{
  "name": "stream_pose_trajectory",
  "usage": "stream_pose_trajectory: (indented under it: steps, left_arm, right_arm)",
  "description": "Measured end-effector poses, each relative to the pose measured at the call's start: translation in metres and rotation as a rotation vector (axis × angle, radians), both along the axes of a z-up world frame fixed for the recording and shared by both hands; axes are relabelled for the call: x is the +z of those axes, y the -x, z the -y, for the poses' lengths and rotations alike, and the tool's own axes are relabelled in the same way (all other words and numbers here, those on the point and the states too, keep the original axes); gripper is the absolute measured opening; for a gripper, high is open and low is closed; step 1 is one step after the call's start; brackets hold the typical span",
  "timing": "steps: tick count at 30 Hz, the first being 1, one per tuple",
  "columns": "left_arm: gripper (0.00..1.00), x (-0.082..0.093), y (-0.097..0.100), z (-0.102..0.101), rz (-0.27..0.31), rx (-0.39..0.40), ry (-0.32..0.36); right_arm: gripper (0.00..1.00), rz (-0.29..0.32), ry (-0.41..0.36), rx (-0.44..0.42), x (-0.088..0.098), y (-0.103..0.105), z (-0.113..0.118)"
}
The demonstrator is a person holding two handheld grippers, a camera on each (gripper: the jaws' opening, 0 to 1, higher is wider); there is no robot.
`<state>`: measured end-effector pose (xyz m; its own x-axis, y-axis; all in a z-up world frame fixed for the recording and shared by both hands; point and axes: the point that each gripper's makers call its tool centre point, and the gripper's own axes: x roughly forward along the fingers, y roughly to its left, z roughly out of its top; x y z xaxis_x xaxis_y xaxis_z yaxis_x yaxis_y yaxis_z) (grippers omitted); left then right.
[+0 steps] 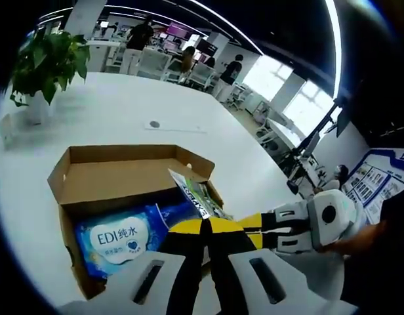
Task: Operate the shoe box by opening the lid, removing the specified soft item, and placing it in the target area until the item is outside and the box remains undamaged.
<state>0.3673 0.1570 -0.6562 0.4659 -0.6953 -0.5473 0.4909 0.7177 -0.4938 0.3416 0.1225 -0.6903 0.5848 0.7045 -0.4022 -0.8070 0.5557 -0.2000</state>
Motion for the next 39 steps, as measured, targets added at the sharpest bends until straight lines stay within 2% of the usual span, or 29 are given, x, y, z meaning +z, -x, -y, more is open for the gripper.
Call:
stream_pose_trajectory:
  steps: [7, 14, 22, 39]
  left_arm:
    - [0.0, 0.009, -0.002, 0.014, 0.02, -0.018, 0.017]
    - [0.0, 0.009, -0.004, 0.03, 0.023, -0.043, 0.023]
    - [0.0, 0.003, -0.006, 0.047, 0.022, -0.065, 0.02]
    - [0.0, -0.021, -0.008, 0.101, 0.01, -0.134, 0.008]
  right_arm:
    - [0.0, 0.005, -0.001, -0.013, 0.009, -0.003, 0.014]
    - [0.0, 0.008, 0.018, -0.028, 0.01, -0.004, 0.029]
    - [0.0, 0.008, 0.043, -0.04, 0.005, -0.004, 0.046]
    - [0.0, -0.021, 0.094, -0.105, -0.02, -0.005, 0.098]
